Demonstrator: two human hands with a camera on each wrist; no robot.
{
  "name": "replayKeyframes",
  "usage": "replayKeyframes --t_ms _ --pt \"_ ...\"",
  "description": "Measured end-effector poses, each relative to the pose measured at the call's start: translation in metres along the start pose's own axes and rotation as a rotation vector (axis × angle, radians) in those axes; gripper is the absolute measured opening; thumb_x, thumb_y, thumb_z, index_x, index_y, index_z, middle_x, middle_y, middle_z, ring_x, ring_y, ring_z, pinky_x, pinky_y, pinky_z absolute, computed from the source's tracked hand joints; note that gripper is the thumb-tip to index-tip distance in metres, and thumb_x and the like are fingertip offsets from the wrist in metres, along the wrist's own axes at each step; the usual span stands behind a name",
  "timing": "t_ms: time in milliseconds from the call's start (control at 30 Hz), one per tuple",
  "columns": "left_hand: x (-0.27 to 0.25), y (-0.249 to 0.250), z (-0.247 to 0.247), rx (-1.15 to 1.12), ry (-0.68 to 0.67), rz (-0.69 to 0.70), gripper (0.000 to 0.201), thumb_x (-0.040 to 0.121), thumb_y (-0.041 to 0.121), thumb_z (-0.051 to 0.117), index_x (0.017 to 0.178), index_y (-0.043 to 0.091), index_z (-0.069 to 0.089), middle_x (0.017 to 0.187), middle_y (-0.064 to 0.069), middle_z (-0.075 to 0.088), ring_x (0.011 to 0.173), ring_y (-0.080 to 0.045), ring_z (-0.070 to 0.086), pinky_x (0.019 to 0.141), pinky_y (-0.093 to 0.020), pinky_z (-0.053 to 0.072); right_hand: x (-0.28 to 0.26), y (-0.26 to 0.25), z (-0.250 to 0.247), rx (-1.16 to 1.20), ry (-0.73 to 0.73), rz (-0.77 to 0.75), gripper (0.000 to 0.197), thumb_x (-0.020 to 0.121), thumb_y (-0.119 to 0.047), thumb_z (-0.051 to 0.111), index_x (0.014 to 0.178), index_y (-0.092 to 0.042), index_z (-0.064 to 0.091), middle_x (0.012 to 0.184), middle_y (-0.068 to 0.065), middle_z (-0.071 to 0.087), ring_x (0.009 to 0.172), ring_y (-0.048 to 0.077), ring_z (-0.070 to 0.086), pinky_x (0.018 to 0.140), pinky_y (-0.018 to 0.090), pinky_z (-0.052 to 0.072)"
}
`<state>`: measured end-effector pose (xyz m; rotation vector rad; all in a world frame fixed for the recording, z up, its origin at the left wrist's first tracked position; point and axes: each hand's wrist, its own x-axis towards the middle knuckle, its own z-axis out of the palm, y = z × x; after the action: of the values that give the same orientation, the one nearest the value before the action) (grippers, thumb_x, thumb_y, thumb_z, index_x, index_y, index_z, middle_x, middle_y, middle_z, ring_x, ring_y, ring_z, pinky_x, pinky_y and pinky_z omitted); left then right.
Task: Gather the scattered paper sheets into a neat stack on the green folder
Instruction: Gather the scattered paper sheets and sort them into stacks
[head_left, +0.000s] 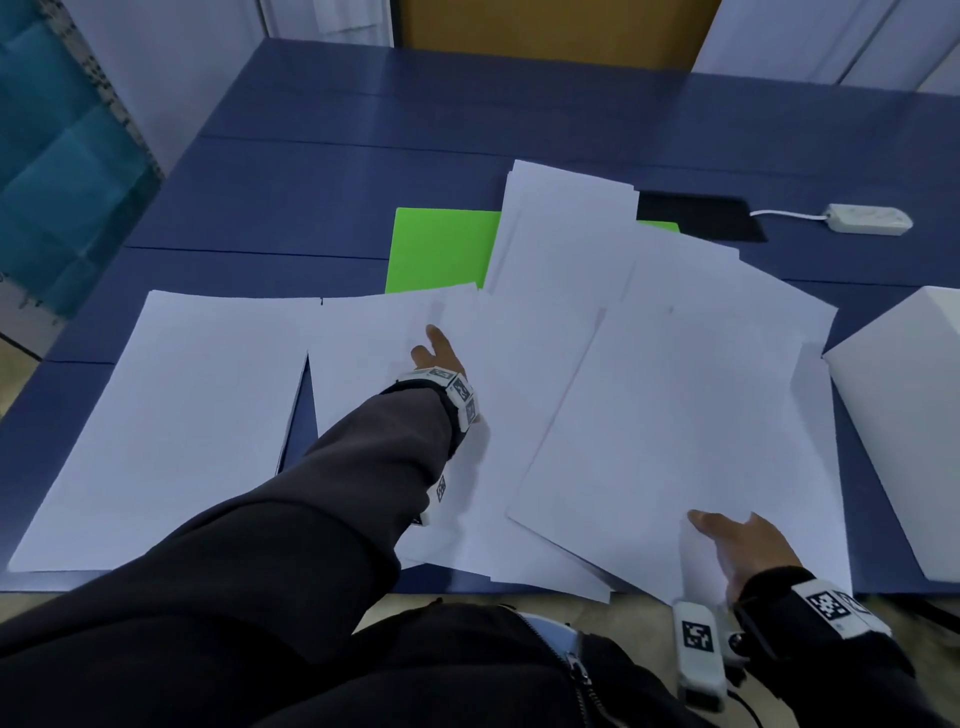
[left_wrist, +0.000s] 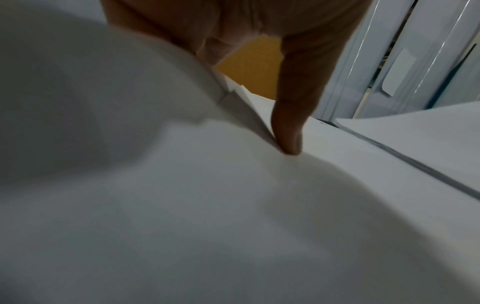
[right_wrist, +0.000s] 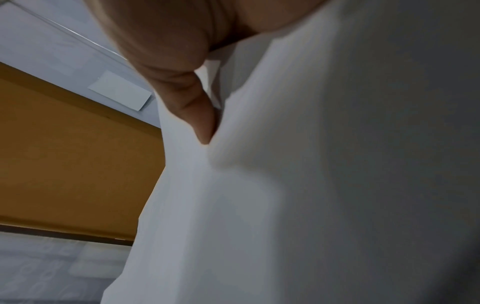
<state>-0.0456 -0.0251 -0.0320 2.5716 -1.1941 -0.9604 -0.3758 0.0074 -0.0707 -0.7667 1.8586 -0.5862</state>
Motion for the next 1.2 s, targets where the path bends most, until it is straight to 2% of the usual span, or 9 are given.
replayKeyframes --t_ms 167,367,467,600,767,900,967,1067,1200 --pt "0.008 -0.004 -0.006 0.002 -0.091 -0.044 0.095 0.089 0.023 0.061 0.148 0.019 -0.013 0.148 -0.018 0.032 0.133 -0.031 0.040 0.106 -0.039 0.033 -0.003 -0.006 0.001 0.070 -0.086 0.020 0.070 0.087 -0.010 0.063 0.142 0.007 0.023 0.133 0.019 0.043 0.121 0.031 0.043 0.102 0.045 0.033" --pt "0.014 -0.027 -0.019 0.009 -0.115 0.011 0.085 0.080 0.030 0.071 0.145 0.005 0.022 0.146 -0.013 0.037 0.132 -0.030 0.039 0.106 -0.036 0.034 0.015 0.009 0.001 0.050 -0.113 0.015 0.088 0.058 -0.034 0.082 0.130 -0.002 0.041 0.121 0.018 0.058 0.109 0.037 0.058 0.096 0.060 0.042" --pt "0.015 -0.033 -0.020 0.037 -0.142 0.039 0.072 0.082 0.033 0.068 0.137 0.000 0.035 0.142 -0.016 0.041 0.128 -0.031 0.044 0.103 -0.035 0.036 0.013 0.005 0.004 0.028 -0.137 0.016 0.063 0.066 -0.026 0.079 0.116 0.000 0.051 0.109 0.021 0.062 0.100 0.038 0.061 0.093 0.063 0.043" --pt "0.017 -0.041 -0.020 0.015 -0.098 0.087 0.025 0.082 0.027 0.066 0.086 0.007 0.053 0.101 -0.019 0.051 0.089 -0.030 0.052 0.075 -0.030 0.039 -0.003 -0.009 0.010 0.011 -0.127 0.001 0.042 0.080 -0.015 0.071 0.112 -0.001 0.049 0.105 0.017 0.061 0.100 0.034 0.058 0.097 0.059 0.042" --pt "0.018 -0.049 -0.025 0.013 -0.021 0.108 0.035 0.084 0.025 0.063 0.064 0.014 0.036 0.069 -0.003 0.040 0.077 -0.026 0.043 0.067 -0.026 0.031 -0.001 -0.010 0.013 0.047 -0.122 -0.046 0.061 0.080 -0.016 0.070 0.131 0.001 0.040 0.122 0.015 0.053 0.108 0.027 0.049 0.105 0.054 0.036" --pt "0.014 -0.049 -0.035 0.047 0.044 0.143 0.023 0.092 0.024 0.053 0.091 0.001 0.054 0.111 -0.024 0.058 0.105 -0.039 0.055 0.084 -0.036 0.044 0.003 -0.008 0.012 0.000 -0.128 -0.049 0.032 0.076 -0.018 0.073 0.100 -0.007 0.055 0.116 0.019 0.060 0.110 0.037 0.056 0.102 0.056 0.039" --pt "0.013 -0.054 -0.043 0.050 0.092 0.150 0.029 0.094 0.022 0.049 0.106 -0.003 0.054 0.122 -0.025 0.056 0.112 -0.040 0.052 0.091 -0.036 0.042 0.002 -0.009 0.011 0.009 -0.129 -0.060 0.039 0.076 -0.019 0.073 0.106 -0.005 0.054 0.117 0.018 0.059 0.109 0.035 0.055 0.102 0.051 0.038" --pt "0.016 -0.070 -0.056 0.020 0.155 0.161 0.021 0.094 0.020 0.049 0.099 0.001 0.055 0.112 -0.024 0.059 0.104 -0.039 0.055 0.086 -0.034 0.043 0.001 -0.013 0.012 0.017 -0.138 -0.084 0.064 0.080 -0.016 0.069 0.132 0.006 0.038 0.117 0.010 0.049 0.114 0.028 0.046 0.102 0.043 0.032" --pt "0.020 -0.091 -0.066 -0.072 0.201 0.143 0.017 0.092 0.016 0.050 0.090 0.001 0.056 0.087 -0.020 0.054 0.080 -0.031 0.053 0.071 -0.030 0.039 0.007 -0.009 0.014 0.009 -0.131 -0.108 0.066 0.073 -0.021 0.075 0.126 0.004 0.044 0.123 0.011 0.055 0.114 0.027 0.048 0.102 0.043 0.033"
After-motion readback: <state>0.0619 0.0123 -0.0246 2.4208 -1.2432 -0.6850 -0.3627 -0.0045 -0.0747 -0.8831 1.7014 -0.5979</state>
